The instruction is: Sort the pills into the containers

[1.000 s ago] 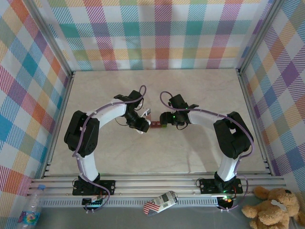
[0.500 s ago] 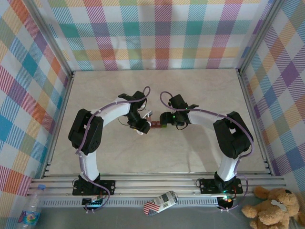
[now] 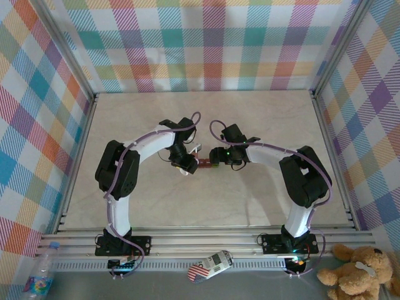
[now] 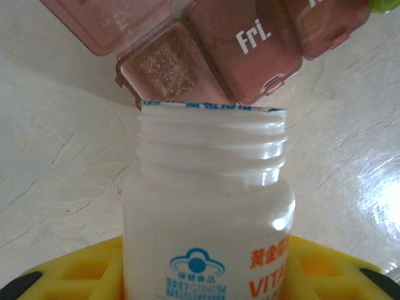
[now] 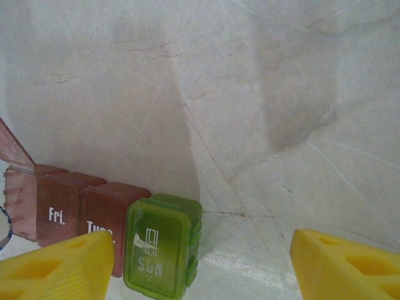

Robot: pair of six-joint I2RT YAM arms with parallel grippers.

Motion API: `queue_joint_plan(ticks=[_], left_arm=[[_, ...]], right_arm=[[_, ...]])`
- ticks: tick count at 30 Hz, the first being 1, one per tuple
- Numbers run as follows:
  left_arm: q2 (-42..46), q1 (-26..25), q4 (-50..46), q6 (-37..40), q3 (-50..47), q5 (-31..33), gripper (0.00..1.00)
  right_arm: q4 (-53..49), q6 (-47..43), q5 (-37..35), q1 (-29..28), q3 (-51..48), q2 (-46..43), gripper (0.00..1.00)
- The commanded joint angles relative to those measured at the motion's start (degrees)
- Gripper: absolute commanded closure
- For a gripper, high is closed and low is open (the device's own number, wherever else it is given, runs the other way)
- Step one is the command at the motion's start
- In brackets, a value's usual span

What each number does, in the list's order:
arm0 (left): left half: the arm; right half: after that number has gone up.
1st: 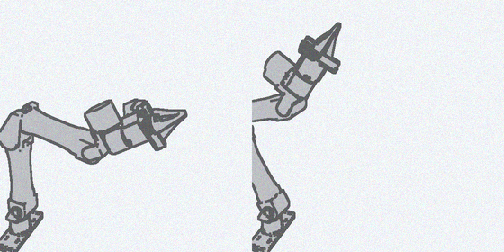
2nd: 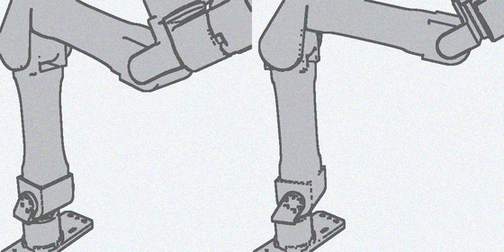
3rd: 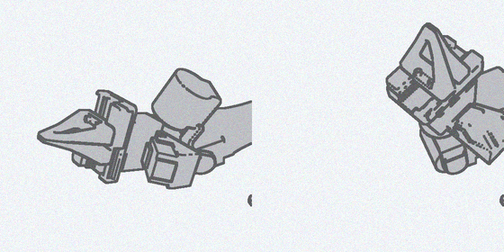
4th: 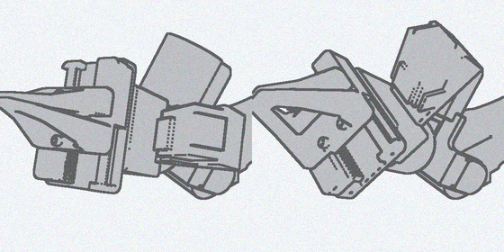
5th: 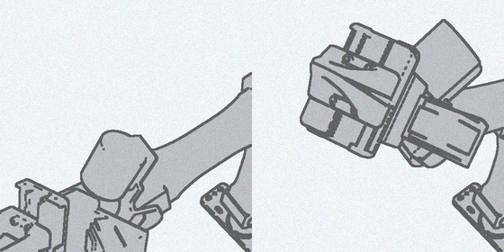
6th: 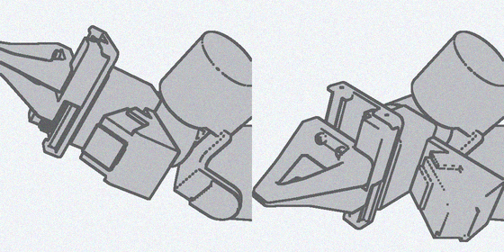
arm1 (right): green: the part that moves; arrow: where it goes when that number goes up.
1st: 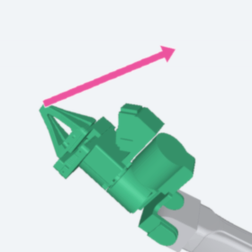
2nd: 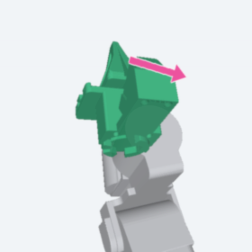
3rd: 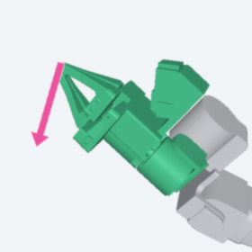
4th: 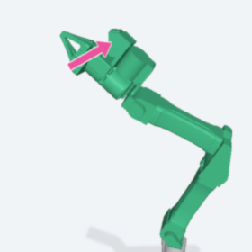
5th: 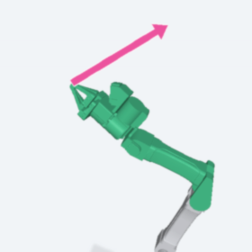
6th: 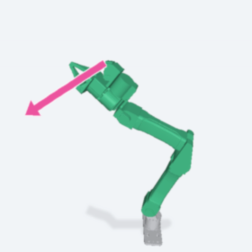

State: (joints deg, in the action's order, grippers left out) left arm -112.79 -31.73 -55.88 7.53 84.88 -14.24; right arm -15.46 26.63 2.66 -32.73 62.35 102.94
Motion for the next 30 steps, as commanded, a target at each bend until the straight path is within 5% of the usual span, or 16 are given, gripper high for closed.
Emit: queue_joint_plan(ticks=[1, 30], left_arm=[[-0.5, -0.8, -3.6, 1.1, 2.1, 1.5, 1.0], [-5.5, -2.9, -11.1, 3.5, 9.8, 8.4, 1.0]], right_arm=[[0.6, 0.9, 1.0, -0.4, -0.4, 1.0, 0.26], [1.4, 1.7, 1.2, -0.6, -0.8, 1.9, 0.26]])
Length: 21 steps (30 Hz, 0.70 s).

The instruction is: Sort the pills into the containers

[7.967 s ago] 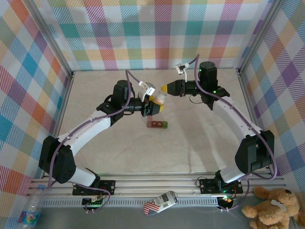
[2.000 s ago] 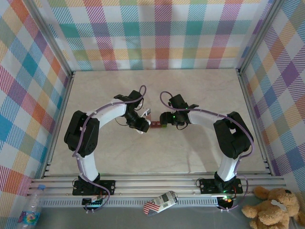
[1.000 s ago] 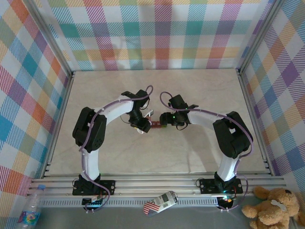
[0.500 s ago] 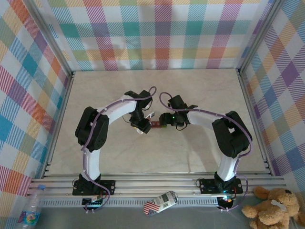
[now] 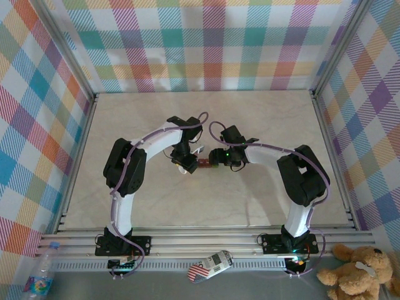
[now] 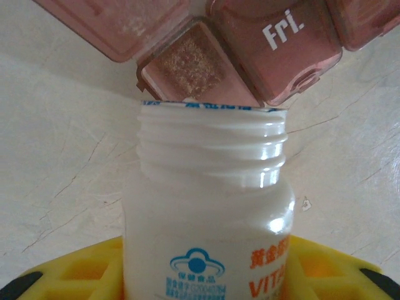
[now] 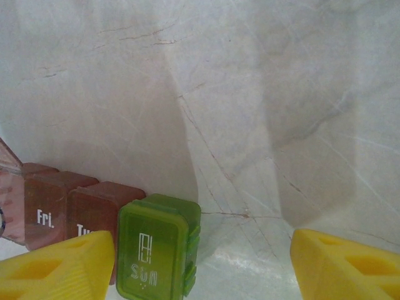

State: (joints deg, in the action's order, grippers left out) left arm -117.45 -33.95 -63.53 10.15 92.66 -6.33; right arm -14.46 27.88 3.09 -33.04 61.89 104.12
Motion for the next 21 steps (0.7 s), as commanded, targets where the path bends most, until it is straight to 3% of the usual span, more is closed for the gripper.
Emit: queue_joint_plan(ticks=[1, 21], left_arm=[[-1.2, -0.7, -3.8, 1.0, 2.4, 0.4, 1.0], [-4.4, -1.4, -8.7, 2.0, 7.3, 2.0, 1.0]], right_arm=[[0.4, 0.5, 0.7, -0.3, -0.4, 0.8, 0.26], [0.4, 0.9, 0.7, -0.4, -0.5, 0.9, 0.26]])
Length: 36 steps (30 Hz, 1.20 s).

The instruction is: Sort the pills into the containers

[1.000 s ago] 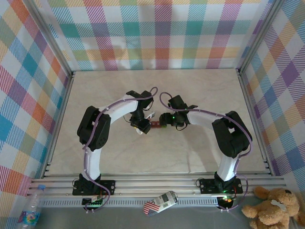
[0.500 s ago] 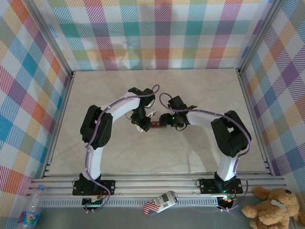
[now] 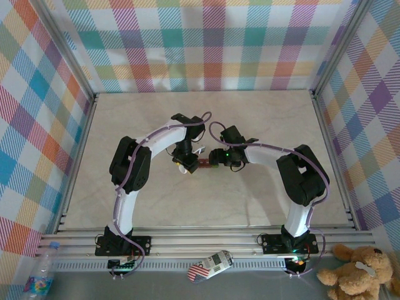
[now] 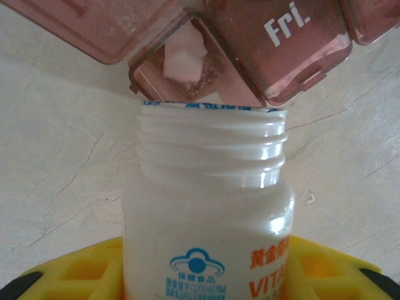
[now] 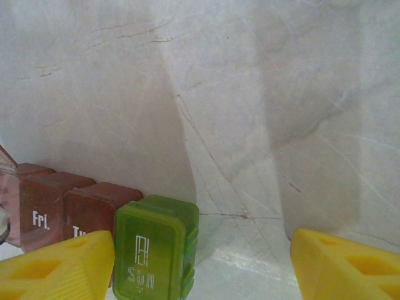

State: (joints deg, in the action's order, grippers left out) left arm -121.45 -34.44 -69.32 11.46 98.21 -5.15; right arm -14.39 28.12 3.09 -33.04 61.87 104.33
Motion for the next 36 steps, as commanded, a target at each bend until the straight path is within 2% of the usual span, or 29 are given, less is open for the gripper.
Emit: queue_joint_plan(ticks=[1, 19, 28, 36], left_arm=[[-0.5, -0.9, -2.9, 0.6, 1.9, 0.8, 1.0], [1.8, -0.9, -0.2, 0.5, 0.1, 0.1, 1.0], [6.6, -0.2, 6.4, -0.5, -6.5, -1.3, 1.0], [14.2, 0.5, 16.5, -1.0, -14.6, -2.7, 1.0]], right_arm=[[0.2, 0.7, 0.8, -0.4, -0.4, 0.7, 0.26], [-0.2, 0.9, 0.9, -0.4, -0.4, -0.7, 0.26], [-0.9, 1.4, 0.9, -0.4, -0.1, -2.0, 0.26], [-2.0, 1.9, 0.6, -0.3, 0.4, -3.5, 0.25]])
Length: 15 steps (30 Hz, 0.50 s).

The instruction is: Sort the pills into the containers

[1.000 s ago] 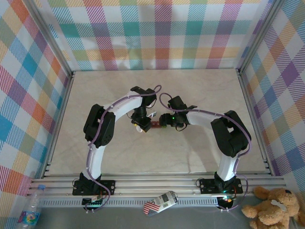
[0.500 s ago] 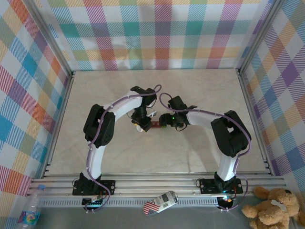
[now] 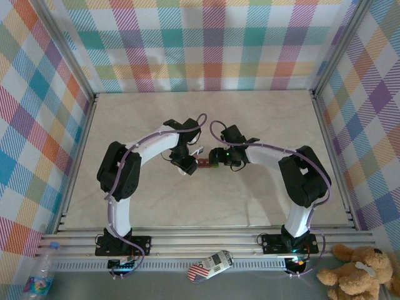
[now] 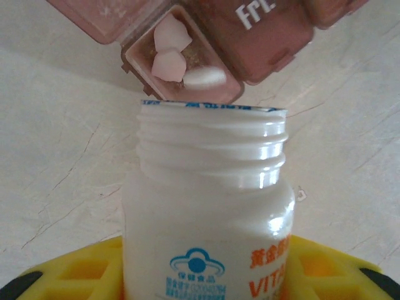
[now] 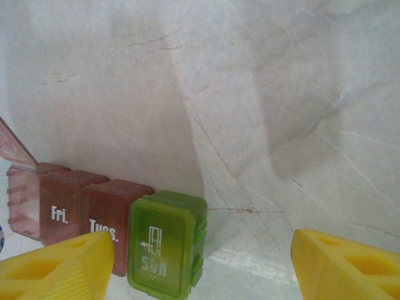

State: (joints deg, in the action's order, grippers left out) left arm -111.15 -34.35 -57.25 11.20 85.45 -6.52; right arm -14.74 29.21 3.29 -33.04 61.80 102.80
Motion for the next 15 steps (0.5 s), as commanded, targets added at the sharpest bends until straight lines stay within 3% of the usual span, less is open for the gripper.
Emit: queue_joint_plan(ticks=[1, 7, 15], left_arm=[[4.8, 0.5, 5.7, -1.1, -2.7, -1.1, 1.0], [11.2, 2.1, 15.0, -3.0, -9.0, -4.4, 1.0], [15.2, 2.8, 20.5, -2.8, -13.2, -6.9, 1.0]], right_arm=[[-1.9, 0.8, 0.4, -0.2, 0.5, -2.3, 0.25], [-3.2, 1.3, 0.0, 0.3, 1.3, -4.1, 0.25], [-4.9, 1.2, -0.8, 1.0, 2.1, -5.5, 0.25]])
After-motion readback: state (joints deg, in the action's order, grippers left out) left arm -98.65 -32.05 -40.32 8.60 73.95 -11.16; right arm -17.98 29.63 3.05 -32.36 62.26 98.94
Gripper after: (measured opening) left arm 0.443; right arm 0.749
